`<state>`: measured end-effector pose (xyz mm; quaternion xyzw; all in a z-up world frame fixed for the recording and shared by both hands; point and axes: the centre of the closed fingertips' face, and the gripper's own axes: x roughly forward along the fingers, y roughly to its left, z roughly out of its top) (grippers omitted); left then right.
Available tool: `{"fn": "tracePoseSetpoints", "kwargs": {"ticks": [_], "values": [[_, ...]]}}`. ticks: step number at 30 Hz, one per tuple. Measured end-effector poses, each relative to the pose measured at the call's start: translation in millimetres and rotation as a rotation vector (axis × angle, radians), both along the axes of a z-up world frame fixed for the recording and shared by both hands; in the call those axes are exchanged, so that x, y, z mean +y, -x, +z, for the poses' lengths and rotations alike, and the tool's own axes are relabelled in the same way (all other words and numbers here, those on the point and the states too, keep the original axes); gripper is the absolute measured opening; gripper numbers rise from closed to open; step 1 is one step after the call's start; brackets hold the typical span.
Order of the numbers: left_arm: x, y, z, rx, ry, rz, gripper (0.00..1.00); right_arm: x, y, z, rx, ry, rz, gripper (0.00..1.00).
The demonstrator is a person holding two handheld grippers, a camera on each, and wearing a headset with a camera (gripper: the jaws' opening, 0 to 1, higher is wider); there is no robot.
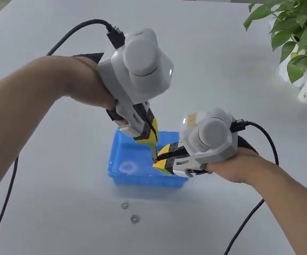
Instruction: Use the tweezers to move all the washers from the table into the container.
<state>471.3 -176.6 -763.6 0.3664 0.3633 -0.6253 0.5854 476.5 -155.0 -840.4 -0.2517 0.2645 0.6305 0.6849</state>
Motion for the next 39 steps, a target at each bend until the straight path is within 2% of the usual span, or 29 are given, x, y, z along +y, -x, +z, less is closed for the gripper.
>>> {"fn": "tracePoseSetpoints", "kwargs": {"ticks": [11,12,27,39], "values": [[1.5,-10.1,-19.2,0.019,-0.003,0.008,0.05,-0.9,-3.3,-16.1,0.027,0.027,0.007,0.09],[2.5,-14.2,-22.7,0.019,-0.003,0.009,0.05,-1.4,-3.8,-17.0,0.025,0.030,0.007,0.10],[1.9,-14.7,-27.1,0.018,-0.019,0.012,0.05,-2.3,-6.5,-25.9,0.039,0.047,0.008,0.10],[-0.5,-10.6,-21.2,0.010,-0.018,0.011,0.05,-1.8,-7.4,-21.4,0.028,0.041,0.007,0.11]]}}
